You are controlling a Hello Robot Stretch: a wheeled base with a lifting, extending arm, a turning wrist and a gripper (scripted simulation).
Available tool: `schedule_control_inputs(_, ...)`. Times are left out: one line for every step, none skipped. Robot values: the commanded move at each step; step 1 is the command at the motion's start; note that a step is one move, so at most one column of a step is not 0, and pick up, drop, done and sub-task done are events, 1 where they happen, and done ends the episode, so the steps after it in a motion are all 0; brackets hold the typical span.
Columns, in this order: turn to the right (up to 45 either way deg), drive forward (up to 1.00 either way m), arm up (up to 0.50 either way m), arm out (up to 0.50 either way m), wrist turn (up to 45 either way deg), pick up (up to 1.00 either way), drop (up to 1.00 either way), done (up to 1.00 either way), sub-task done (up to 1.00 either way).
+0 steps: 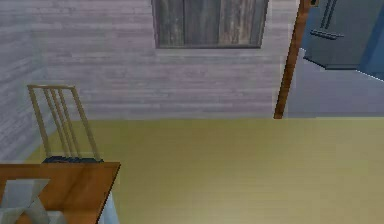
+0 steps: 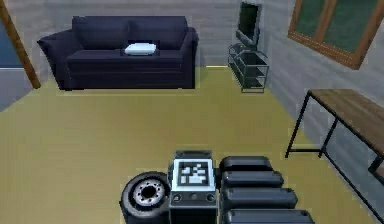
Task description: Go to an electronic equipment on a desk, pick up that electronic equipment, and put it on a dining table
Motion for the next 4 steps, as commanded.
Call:
schedule_control_inputs(0.0,0.1,0.0,0.0,0.0,0.0,0.0,0.0,0.0)
schedule_control_inputs(-27.0,0.0,0.0,0.0,0.0,0.0,0.0,0.0,0.0)
schedule_control_inputs(39.0,0.0,0.0,0.0,0.0,0.0,0.0,0.0,0.0)
schedule_control_inputs(-45.0,0.0,0.0,0.0,0.0,0.0,0.0,0.0,0.0)
